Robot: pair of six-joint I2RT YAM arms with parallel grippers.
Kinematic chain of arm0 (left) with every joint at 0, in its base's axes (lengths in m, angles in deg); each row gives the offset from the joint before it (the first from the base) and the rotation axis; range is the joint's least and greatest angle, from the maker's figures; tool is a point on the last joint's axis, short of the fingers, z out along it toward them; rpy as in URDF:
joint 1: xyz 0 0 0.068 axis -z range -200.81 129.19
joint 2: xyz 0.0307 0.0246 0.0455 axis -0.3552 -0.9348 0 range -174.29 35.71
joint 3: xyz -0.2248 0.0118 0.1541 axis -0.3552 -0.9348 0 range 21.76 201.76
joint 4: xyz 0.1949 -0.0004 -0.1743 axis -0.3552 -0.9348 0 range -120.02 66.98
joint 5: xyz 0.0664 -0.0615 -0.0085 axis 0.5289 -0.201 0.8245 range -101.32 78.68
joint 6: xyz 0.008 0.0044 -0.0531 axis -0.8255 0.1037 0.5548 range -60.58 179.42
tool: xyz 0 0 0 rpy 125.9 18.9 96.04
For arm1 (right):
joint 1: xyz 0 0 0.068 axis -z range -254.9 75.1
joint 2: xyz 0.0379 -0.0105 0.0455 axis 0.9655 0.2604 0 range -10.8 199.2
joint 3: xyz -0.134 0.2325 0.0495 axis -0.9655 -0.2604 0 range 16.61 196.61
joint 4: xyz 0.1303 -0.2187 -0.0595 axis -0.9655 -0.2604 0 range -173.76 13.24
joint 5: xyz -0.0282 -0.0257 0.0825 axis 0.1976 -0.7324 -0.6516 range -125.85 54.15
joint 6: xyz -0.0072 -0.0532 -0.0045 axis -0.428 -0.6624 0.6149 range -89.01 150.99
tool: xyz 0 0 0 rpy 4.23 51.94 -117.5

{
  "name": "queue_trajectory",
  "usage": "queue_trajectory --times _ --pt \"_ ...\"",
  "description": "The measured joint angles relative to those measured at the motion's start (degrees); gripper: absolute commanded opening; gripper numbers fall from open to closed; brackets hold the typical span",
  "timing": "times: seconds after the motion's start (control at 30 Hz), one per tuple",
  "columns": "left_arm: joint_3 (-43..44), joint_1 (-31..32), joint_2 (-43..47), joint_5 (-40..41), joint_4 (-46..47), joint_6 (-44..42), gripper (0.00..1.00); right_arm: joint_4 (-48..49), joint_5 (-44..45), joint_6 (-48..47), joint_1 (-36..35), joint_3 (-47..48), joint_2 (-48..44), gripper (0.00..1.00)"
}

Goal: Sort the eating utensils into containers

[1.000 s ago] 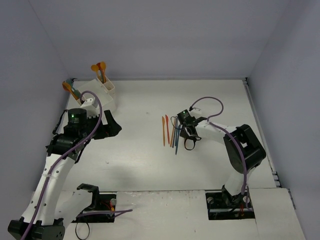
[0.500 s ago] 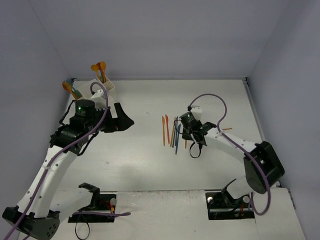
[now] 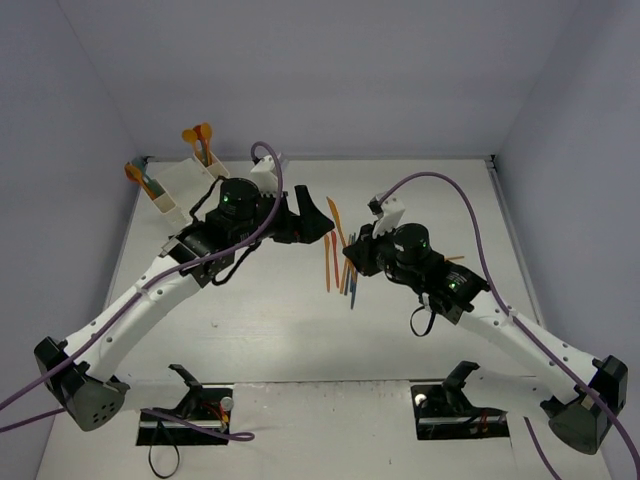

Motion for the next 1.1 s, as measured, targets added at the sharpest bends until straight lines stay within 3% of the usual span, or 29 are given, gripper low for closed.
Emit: queue_trajectory --times 0.3,0.57,0.8,0.9,0.97,1.1 --pt "2.35 5.03 -4.24 8.86 2.73 -0.61 0.61 0.17 -5.2 -1.2 -0.27 0.39 0.0 0.0" --pt "2.35 5.13 -6.31 12.78 3.15 -0.11 0.37 0.66 -6.64 -1.24 -0.27 1.16 0.0 0.0" --pt "2.35 5.57 -6.89 13.37 5.6 0.32 0.05 1.09 -7.25 -1.28 -0.27 1.36 0.04 0.0" --pt "2.35 5.57 -6.9 13.26 6.95 0.77 0.0 1.48 -7.4 -1.28 -0.27 1.69 0.27 0.01" --pt "2.35 5.78 -6.9 13.16 7.83 0.83 0.0 1.57 -7.38 -1.28 -0.25 1.8 0.42 0.06" --pt "2.24 5.91 -6.88 13.39 8.91 0.34 0.0 1.84 -7.36 -1.57 -0.26 1.94 0.52 0.44"
